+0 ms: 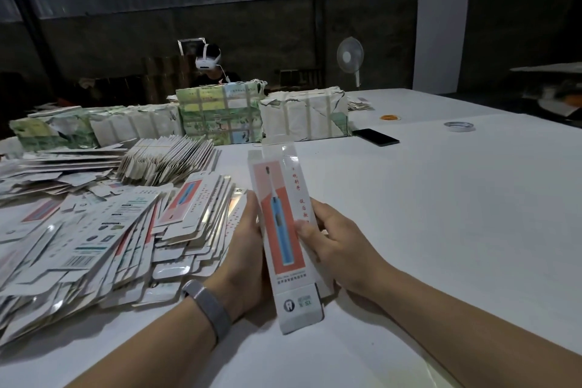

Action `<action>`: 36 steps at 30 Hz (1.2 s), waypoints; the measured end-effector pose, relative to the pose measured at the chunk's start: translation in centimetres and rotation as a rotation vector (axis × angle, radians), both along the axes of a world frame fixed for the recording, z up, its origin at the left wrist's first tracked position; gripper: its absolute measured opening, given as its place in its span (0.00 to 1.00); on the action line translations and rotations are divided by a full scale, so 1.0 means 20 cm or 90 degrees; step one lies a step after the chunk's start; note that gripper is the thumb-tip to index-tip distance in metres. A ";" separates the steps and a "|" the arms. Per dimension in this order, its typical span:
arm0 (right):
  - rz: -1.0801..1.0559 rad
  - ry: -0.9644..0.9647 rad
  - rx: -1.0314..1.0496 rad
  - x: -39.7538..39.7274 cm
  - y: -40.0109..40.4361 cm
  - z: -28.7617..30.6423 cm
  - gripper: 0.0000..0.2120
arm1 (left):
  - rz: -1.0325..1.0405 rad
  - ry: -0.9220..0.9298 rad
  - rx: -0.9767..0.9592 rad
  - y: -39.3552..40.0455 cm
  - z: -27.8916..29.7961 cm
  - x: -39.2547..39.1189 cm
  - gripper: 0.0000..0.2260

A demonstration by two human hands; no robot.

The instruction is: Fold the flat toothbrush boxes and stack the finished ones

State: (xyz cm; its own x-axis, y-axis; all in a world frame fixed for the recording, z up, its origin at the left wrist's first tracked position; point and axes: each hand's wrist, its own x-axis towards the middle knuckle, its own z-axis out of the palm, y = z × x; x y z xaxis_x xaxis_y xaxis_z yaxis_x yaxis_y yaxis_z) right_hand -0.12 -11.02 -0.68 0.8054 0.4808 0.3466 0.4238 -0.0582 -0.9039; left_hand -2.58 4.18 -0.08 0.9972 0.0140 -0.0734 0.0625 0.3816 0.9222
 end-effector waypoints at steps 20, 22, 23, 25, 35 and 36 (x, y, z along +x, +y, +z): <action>-0.067 0.059 0.127 0.02 -0.04 0.01 0.10 | -0.060 -0.063 0.124 -0.04 -0.02 0.00 0.19; -0.050 0.079 0.138 0.02 -0.04 0.02 0.11 | -0.057 -0.058 0.128 -0.03 -0.03 0.00 0.20; -0.043 0.090 0.143 0.02 -0.04 0.03 0.12 | -0.057 -0.057 0.133 -0.03 -0.03 0.01 0.21; -0.049 0.094 0.139 0.01 -0.04 0.03 0.14 | -0.058 -0.059 0.142 -0.03 -0.03 0.01 0.22; -0.060 0.140 0.142 0.04 -0.04 0.03 0.18 | -0.080 -0.080 0.127 -0.04 -0.02 0.00 0.32; -0.060 0.138 0.138 0.04 -0.04 0.04 0.17 | -0.064 -0.072 0.124 -0.05 -0.02 0.01 0.28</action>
State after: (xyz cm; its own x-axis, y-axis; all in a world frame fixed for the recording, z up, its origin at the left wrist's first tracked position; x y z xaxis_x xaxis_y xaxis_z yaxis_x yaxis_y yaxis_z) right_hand 0.66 -11.73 0.07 0.9089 0.3345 0.2492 0.2226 0.1162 -0.9680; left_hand -2.39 3.27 -0.51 0.9960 -0.0835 0.0329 -0.0162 0.1924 0.9812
